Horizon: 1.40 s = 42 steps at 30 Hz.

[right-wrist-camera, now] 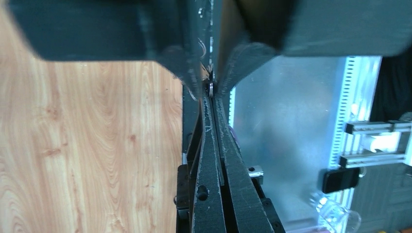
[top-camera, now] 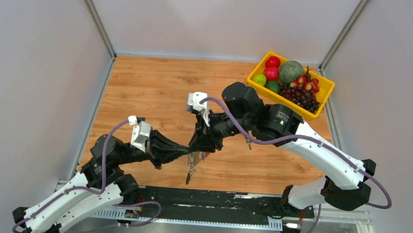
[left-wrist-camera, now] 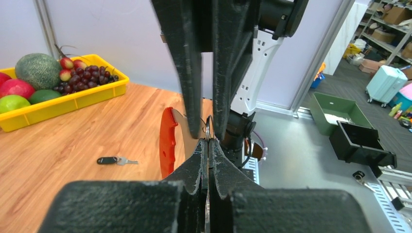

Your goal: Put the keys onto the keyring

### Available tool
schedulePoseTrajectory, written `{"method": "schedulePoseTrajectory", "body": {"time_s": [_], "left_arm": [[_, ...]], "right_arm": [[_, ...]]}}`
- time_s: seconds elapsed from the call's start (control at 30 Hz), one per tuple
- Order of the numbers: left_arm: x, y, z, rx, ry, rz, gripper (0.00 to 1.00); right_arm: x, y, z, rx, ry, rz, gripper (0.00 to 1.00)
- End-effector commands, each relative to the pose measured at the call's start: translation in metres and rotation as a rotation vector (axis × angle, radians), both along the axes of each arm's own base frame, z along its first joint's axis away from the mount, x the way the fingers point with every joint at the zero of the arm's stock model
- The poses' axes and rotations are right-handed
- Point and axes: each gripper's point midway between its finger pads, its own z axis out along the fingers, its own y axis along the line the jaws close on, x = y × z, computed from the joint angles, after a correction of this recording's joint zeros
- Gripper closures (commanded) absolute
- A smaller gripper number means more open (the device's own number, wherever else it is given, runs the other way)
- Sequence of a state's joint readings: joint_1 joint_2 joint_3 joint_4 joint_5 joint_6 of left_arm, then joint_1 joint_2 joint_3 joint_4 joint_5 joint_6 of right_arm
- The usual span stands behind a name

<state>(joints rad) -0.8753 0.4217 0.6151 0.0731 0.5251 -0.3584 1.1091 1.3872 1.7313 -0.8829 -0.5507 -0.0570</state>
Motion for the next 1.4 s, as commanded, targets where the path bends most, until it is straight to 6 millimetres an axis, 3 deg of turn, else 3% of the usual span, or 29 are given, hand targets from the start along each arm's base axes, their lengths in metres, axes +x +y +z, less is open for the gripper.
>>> {"method": "schedulePoseTrajectory", "body": {"time_s": [0.0, 0.1, 0.2, 0.4, 0.63, 0.9, 1.37], "left_arm": [[-0.003, 0.003, 0.023, -0.077, -0.057, 0.001, 1.0], [-0.002, 0.003, 0.023, -0.075, -0.056, 0.004, 1.0], [-0.001, 0.003, 0.023, -0.071, -0.058, 0.006, 1.0], [0.004, 0.001, 0.022, -0.062, -0.043, 0.024, 1.0], [0.023, 0.0, 0.02, -0.055, -0.005, 0.11, 1.0], [0.027, 0.009, 0.034, -0.125, -0.008, 0.16, 1.0], [0.016, 0.021, 0.053, -0.258, -0.023, 0.142, 1.0]], "right_arm": [[0.008, -0.007, 0.027, 0.07, -0.079, -0.068, 0.66], [0.014, -0.017, 0.043, 0.105, -0.111, -0.136, 0.52], [0.018, -0.029, 0.052, 0.12, -0.133, -0.192, 0.48], [0.024, -0.047, 0.051, 0.106, -0.15, -0.268, 0.45], [0.02, -0.044, 0.019, 0.042, -0.101, -0.25, 0.47], [0.0, -0.038, 0.01, 0.117, -0.074, -0.137, 0.54], [-0.013, -0.012, 0.033, 0.267, -0.01, -0.047, 0.64]]}}
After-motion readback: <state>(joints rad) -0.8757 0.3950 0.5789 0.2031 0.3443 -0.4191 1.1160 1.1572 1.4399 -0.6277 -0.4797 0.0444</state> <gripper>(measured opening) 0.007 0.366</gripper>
